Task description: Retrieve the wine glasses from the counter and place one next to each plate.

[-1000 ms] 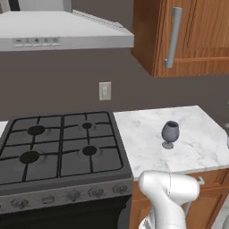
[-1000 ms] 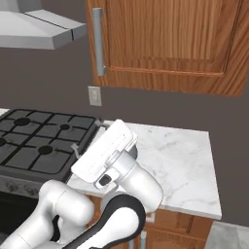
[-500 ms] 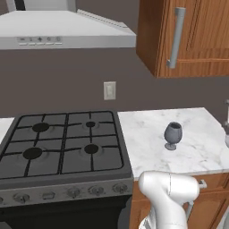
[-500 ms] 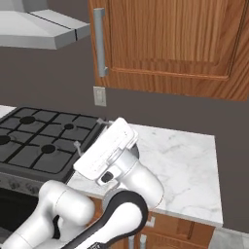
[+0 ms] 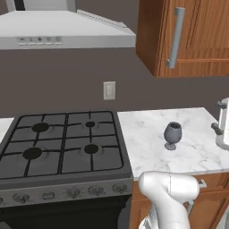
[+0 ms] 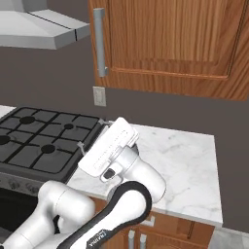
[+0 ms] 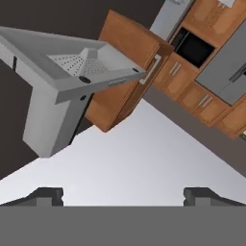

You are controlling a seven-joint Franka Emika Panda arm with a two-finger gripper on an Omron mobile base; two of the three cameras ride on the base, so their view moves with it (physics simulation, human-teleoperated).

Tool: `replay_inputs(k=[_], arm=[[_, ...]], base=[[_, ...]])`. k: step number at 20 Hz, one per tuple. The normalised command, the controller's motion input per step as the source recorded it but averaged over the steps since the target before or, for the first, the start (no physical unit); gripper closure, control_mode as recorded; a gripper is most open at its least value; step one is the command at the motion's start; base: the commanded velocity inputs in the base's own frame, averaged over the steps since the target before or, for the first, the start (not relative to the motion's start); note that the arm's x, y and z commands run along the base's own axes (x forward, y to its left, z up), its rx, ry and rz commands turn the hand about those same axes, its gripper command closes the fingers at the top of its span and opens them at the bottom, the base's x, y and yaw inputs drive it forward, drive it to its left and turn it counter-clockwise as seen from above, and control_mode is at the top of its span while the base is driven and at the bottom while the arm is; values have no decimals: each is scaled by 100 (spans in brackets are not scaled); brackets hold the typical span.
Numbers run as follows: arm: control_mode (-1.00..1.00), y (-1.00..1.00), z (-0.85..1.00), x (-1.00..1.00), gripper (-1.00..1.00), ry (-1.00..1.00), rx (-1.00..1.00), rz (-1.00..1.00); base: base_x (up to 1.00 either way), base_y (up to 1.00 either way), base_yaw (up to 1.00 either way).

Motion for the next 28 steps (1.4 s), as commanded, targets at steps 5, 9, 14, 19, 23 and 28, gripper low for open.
replay_inputs(k=[5,9,14,19,23,28], arm=[[-100,-12,-33,46,-100,8,-23,0],[-100,-63,-39,31,-100,27,-12,3],[-100,-79,-58,13,-100,32,-3,11],[-100,-37,-51,26,-100,22,-9,4],[-100,-10,-35,33,-100,0,-15,4],[-100,0,-54,49,-100,0,-22,7]], base=[[0,0,0],[0,0,0],[0,0,0],[0,0,0],[0,0,0],[0,0,0]])
